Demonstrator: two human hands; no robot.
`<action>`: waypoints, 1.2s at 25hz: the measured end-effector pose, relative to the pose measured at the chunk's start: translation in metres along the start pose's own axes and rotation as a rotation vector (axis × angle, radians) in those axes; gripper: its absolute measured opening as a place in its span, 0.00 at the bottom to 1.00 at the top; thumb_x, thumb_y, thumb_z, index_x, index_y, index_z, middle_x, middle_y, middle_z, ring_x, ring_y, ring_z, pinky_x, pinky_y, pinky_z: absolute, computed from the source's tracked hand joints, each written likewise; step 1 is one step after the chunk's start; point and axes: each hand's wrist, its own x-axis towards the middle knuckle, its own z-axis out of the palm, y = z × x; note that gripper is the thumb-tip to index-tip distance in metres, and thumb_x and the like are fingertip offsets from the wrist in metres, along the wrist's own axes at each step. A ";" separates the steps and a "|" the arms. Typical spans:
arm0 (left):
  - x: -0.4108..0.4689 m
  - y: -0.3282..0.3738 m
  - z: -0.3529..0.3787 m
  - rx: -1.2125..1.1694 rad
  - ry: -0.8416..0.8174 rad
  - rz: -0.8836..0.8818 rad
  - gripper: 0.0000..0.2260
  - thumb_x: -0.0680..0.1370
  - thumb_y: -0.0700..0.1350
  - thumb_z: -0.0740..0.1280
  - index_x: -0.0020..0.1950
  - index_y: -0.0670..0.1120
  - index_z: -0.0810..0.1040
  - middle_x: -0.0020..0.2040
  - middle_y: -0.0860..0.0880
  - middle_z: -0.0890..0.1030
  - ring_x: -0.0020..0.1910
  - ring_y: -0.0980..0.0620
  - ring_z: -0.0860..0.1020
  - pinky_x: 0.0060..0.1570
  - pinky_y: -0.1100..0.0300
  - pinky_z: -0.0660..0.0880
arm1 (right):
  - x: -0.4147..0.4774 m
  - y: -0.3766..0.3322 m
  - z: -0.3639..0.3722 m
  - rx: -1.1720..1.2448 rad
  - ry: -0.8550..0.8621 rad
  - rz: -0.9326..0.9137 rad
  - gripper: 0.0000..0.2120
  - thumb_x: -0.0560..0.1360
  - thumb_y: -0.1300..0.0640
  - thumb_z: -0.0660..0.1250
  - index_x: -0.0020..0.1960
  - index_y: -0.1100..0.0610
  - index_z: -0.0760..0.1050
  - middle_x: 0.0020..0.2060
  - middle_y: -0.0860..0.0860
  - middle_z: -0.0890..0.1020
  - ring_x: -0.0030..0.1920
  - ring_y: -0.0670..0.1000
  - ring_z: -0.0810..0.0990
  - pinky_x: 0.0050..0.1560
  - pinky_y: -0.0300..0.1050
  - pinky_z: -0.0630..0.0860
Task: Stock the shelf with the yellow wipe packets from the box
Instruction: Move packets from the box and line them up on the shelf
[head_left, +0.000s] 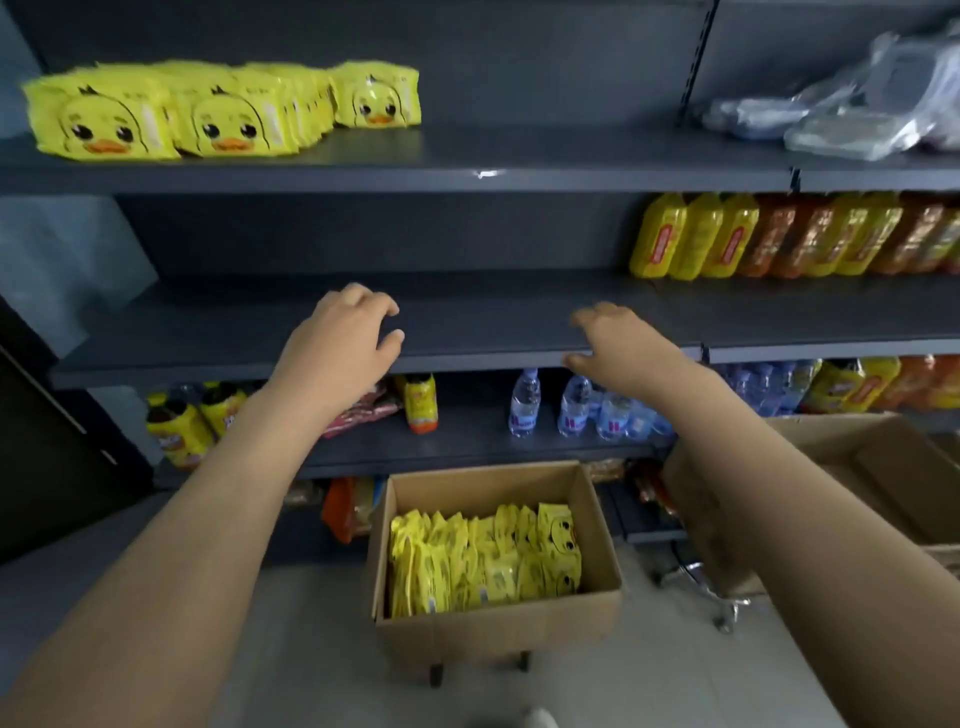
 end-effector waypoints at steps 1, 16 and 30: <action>-0.003 0.002 0.020 -0.002 -0.019 -0.005 0.15 0.79 0.48 0.60 0.65 0.45 0.72 0.64 0.46 0.71 0.63 0.46 0.68 0.56 0.51 0.70 | -0.001 0.010 0.021 0.011 -0.034 0.009 0.24 0.76 0.51 0.64 0.67 0.63 0.67 0.64 0.61 0.71 0.64 0.62 0.69 0.64 0.55 0.69; -0.051 0.020 0.362 -0.099 -0.664 -0.331 0.14 0.79 0.48 0.60 0.63 0.45 0.73 0.63 0.48 0.74 0.59 0.49 0.73 0.49 0.58 0.73 | 0.028 0.145 0.358 0.159 -0.760 0.189 0.14 0.77 0.54 0.60 0.60 0.60 0.71 0.56 0.58 0.77 0.54 0.58 0.77 0.48 0.46 0.74; -0.083 0.031 0.609 -0.455 -0.985 -0.540 0.13 0.80 0.46 0.61 0.62 0.44 0.73 0.52 0.49 0.80 0.29 0.60 0.72 0.25 0.69 0.70 | 0.005 0.149 0.561 0.607 -0.884 1.008 0.10 0.79 0.54 0.60 0.46 0.59 0.74 0.39 0.54 0.77 0.43 0.56 0.78 0.47 0.47 0.76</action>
